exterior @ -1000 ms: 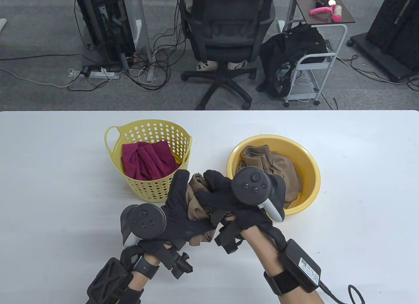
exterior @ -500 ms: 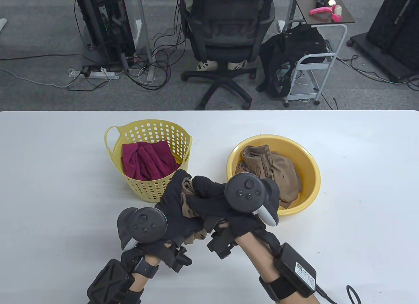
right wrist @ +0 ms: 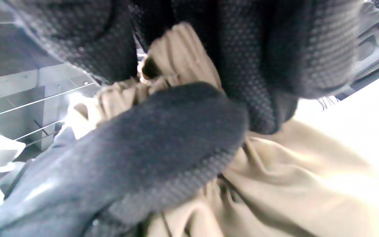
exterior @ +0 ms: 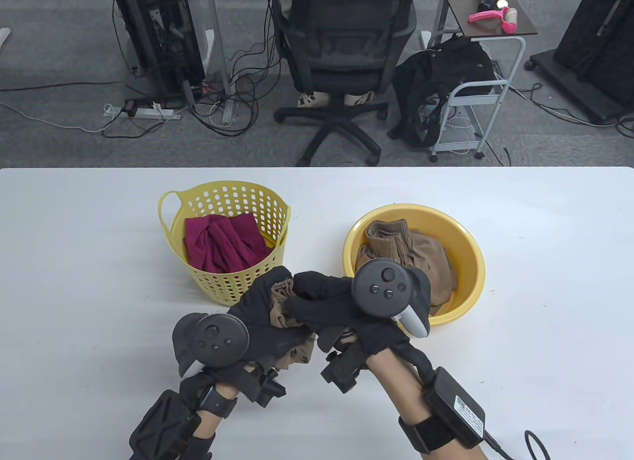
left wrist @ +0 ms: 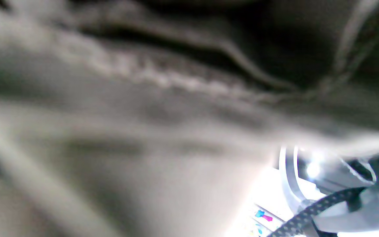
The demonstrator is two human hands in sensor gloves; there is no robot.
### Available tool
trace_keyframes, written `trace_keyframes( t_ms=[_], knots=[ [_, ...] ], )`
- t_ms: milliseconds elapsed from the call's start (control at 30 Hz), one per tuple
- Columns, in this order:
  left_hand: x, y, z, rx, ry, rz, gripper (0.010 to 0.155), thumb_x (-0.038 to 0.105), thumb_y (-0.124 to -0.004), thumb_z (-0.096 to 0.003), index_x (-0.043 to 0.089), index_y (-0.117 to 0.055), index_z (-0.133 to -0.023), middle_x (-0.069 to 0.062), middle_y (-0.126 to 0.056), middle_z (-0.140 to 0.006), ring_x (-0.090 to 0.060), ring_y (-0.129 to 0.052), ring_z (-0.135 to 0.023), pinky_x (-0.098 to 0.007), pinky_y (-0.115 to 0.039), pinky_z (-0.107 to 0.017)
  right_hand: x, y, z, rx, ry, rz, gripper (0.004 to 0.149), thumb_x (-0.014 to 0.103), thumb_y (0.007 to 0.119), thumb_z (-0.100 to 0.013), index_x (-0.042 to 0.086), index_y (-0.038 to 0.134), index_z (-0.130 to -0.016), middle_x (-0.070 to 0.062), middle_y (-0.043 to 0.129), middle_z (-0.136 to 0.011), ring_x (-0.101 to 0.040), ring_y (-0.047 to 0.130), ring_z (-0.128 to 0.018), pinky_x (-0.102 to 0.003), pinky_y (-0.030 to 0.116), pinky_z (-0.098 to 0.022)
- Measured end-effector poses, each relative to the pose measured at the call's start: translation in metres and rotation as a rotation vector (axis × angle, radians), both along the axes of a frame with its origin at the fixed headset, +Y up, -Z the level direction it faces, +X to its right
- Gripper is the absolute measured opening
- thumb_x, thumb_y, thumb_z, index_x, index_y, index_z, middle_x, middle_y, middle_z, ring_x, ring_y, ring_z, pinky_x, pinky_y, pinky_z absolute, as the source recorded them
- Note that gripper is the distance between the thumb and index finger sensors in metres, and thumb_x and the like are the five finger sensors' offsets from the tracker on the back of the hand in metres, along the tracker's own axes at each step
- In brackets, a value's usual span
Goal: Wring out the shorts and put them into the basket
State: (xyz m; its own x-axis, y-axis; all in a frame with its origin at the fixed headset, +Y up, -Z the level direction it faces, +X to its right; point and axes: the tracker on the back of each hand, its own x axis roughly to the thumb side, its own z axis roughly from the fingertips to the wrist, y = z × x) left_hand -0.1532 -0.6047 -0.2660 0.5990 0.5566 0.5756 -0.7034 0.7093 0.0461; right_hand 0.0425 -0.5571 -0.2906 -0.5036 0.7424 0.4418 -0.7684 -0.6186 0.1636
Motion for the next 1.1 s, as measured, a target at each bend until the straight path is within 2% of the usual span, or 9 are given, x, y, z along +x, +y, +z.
trace_keyframes(
  t_ms=[267, 633, 900, 1100],
  knots=[
    [-0.007, 0.001, -0.001, -0.021, -0.006, 0.044, 0.080, 0.048, -0.097, -0.0510, 0.015, -0.048, -0.105, -0.018, -0.074, -0.102, -0.042, -0.094, -0.086, -0.063, -0.077, -0.062, 0.009, -0.004, -0.002, -0.058, 0.007, -0.037, 0.052, 0.046, 0.082, -0.054, 0.007, 0.081, -0.088, -0.022, 0.090, -0.081, -0.043, 0.101, -0.062, -0.049, 0.088, -0.047],
    [-0.028, 0.002, -0.005, -0.088, -0.014, 0.228, 0.074, 0.048, -0.094, -0.0534, 0.017, -0.051, -0.104, -0.017, -0.075, -0.102, -0.042, -0.094, -0.086, -0.063, -0.077, -0.062, 0.026, -0.010, -0.009, -0.111, 0.007, -0.079, 0.063, 0.056, 0.078, -0.053, 0.010, 0.074, -0.098, -0.024, 0.081, -0.093, -0.051, 0.087, -0.078, -0.060, 0.076, -0.058],
    [-0.047, 0.006, -0.008, -0.141, -0.047, 0.418, 0.073, 0.049, -0.094, -0.0537, 0.017, -0.052, -0.104, -0.016, -0.075, -0.102, -0.041, -0.094, -0.086, -0.062, -0.077, -0.062, 0.040, -0.027, -0.022, -0.204, 0.009, -0.084, 0.072, 0.060, 0.081, -0.050, 0.012, 0.069, -0.103, -0.027, 0.074, -0.099, -0.057, 0.078, -0.085, -0.066, 0.070, -0.060],
    [-0.056, 0.012, -0.008, -0.143, -0.105, 0.509, 0.072, 0.049, -0.093, -0.0535, 0.019, -0.052, -0.104, -0.015, -0.075, -0.102, -0.041, -0.094, -0.087, -0.062, -0.077, -0.063, 0.044, -0.046, -0.032, -0.317, 0.077, -0.152, 0.083, 0.064, 0.084, -0.045, 0.013, 0.062, -0.107, -0.030, 0.065, -0.104, -0.062, 0.068, -0.090, -0.071, 0.064, -0.061]
  ],
)
